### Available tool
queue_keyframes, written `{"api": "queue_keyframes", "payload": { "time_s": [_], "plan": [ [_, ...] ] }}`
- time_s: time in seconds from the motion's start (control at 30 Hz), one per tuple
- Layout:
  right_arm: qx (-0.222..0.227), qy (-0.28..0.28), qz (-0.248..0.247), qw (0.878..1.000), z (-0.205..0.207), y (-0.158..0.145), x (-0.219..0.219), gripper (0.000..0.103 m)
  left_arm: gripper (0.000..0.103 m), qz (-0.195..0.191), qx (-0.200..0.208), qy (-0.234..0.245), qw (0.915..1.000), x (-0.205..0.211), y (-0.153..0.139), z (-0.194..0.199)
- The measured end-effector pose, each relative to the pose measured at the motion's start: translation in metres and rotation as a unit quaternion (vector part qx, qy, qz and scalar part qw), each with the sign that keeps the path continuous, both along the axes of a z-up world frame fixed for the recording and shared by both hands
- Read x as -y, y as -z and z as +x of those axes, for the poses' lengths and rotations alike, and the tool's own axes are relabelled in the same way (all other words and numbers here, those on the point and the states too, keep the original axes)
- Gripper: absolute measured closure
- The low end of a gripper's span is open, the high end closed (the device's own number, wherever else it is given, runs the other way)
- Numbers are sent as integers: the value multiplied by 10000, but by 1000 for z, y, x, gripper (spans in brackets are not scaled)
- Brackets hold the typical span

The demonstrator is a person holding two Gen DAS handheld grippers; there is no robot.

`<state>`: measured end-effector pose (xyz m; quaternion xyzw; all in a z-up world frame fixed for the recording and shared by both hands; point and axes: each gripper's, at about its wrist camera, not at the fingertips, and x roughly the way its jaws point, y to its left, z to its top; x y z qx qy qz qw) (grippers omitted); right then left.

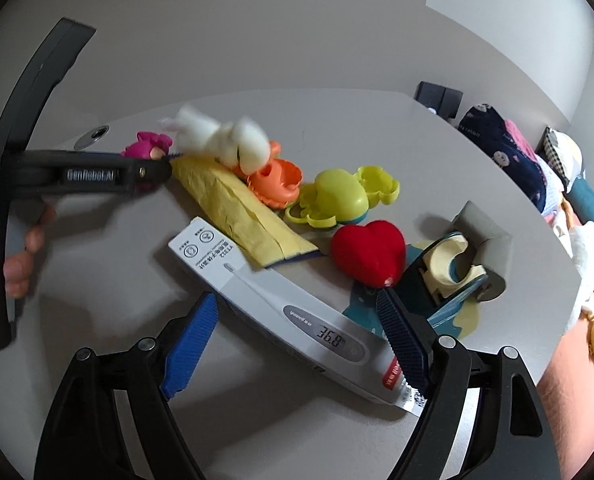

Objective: Collect trash
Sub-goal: 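Grasp the pink pig toy with the left tool while the right tool grasps the thermometer box, then carry pig toy and thermometer box to the bin and release both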

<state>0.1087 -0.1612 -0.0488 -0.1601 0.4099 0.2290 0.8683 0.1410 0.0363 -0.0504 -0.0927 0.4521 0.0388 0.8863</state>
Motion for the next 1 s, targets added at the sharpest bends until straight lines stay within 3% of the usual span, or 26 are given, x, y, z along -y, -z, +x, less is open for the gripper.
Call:
{"api": "queue_keyframes", "payload": {
  "time_s": [0.1, 0.17, 0.33, 0.43, 1.0],
  "plan": [
    [-29, -22, -8, 10000, 1, 4, -2, 24, 28, -86, 13, -57, 9999, -6, -1, 4],
    [-111, -114, -4, 9999, 0, 7, -5, 37, 29, -103, 30, -68, 9999, -9, 0, 5],
    [-264, -156, 218, 9993, -4, 7, -6, 57, 57, 17, 53, -9, 10000, -9, 2, 3],
    [-348, -175, 333, 9987, -7, 7, -10, 73, 57, 32, 87, -59, 9999, -11, 2, 0],
    [-331, 181, 892, 9953, -50, -19, 2, 74, 60, 233, 508, -48, 9984, -5, -32, -45]
  ]
}}
